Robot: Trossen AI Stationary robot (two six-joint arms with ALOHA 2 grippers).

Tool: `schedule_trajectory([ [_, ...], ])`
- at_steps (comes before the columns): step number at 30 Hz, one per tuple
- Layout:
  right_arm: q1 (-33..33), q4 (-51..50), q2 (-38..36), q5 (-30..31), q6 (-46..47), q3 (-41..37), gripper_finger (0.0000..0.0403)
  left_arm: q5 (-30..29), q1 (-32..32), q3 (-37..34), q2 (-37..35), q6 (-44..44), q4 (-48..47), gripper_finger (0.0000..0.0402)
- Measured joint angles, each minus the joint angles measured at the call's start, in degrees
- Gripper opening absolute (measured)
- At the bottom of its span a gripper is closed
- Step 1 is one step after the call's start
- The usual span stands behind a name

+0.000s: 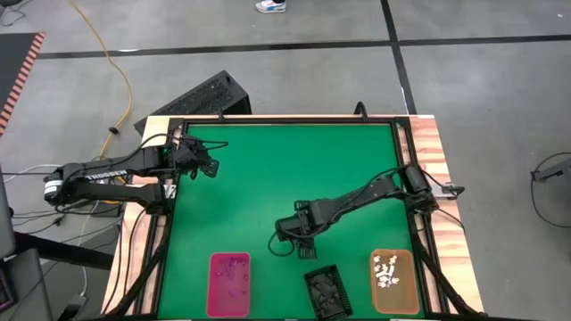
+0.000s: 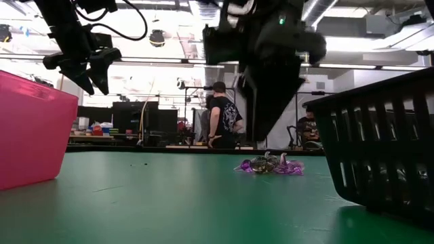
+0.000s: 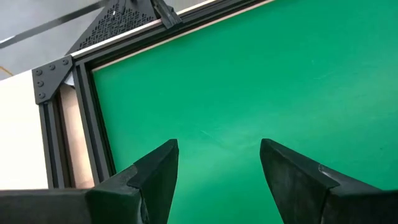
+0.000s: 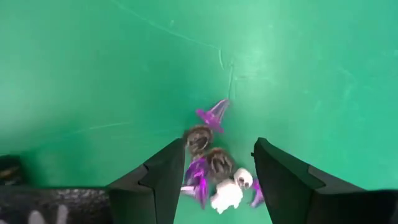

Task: Sort Halloween decoration
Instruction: Put the black skull toy into the black organizing bin

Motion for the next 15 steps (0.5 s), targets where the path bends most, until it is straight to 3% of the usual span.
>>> schedule_trajectory([
  [15,-0.43,5.9,1.68,-4.77,-0.09,-3.75,0.0214,-0.3,0.0,0.0,0.02,1.35,-0.26,0.0219],
])
